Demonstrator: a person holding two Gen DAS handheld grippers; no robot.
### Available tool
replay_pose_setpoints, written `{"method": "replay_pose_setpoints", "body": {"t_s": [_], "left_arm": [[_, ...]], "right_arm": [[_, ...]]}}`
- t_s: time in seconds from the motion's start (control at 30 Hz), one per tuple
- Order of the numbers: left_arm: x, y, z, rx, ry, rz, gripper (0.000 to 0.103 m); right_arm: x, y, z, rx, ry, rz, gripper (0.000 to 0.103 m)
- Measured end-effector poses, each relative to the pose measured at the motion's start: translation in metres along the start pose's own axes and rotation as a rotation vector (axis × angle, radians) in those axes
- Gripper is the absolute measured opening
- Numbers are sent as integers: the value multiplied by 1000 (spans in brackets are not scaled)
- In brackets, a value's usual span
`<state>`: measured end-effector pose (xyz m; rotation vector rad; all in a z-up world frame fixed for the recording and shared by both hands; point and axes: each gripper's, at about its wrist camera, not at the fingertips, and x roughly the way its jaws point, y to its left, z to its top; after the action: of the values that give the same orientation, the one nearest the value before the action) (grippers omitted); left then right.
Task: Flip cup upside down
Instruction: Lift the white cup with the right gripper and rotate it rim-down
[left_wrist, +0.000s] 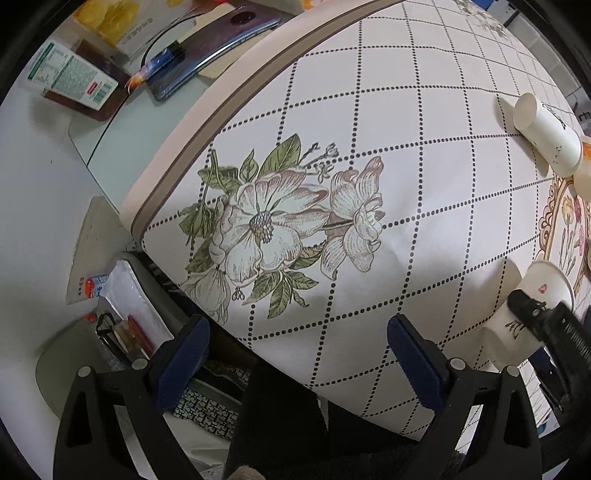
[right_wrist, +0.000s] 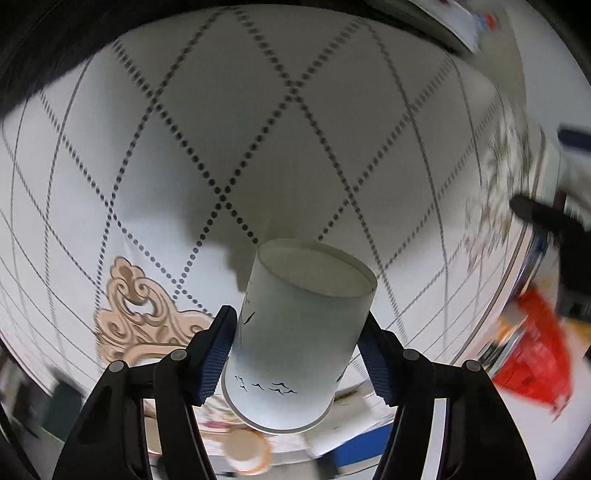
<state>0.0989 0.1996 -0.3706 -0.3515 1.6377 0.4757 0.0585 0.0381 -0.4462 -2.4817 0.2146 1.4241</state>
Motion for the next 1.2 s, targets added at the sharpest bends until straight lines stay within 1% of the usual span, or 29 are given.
{"method": "replay_pose_setpoints", "body": {"t_s": [0.1,0.17,0.2,0.23,0.37,0.5,0.53,0.6,0.63,0.8,0.83,0.9,0.93,1.0,1.03,1.13,1.2], "left_arm": [[-5,0,4,19,-10,6,99],[-8,-3,7,35,-18,5,99],[-10,-4,8,42,-22,3,99],[-12,-7,10,53,-26,3,99],[-21,-24,16,103,-46,2,99],[-28,-40,19,158,-67,-2,99],[-30,-46,19,175,-72,-3,99],[-33,-54,19,199,-79,-4,99],[-34,-59,19,216,-82,-6,99],[-37,-78,14,277,-92,-6,99],[-37,-82,13,289,-94,-5,99],[-35,-86,9,310,-94,-5,99],[-35,-88,8,319,-94,-4,99],[-35,-93,7,337,-96,-2,99],[-36,-95,7,346,-96,-1,99],[-37,-103,6,364,-97,0,99],[-36,-107,6,376,-97,1,99]], "right_arm": [[0,-12,-6,114,2,71,67],[2,-24,-13,242,0,179,67],[3,-27,-16,282,-3,212,67],[5,-34,-22,361,-1,276,67],[15,-43,-38,535,14,382,67],[27,-51,-59,759,22,507,67],[33,-53,-69,849,23,556,67],[40,-54,-80,949,25,609,67],[48,-52,-92,1026,30,648,67],[65,-38,-118,1247,41,785,67],[69,-33,-125,1311,46,827,67],[75,-25,-132,1386,56,875,67],[79,-19,-139,1444,54,924,67],[83,-11,-144,1515,49,979,67],[86,-6,-148,1570,40,1027,67],[92,8,-157,1686,18,1106,67],[99,20,-166,1739,34,1131,67]]}}
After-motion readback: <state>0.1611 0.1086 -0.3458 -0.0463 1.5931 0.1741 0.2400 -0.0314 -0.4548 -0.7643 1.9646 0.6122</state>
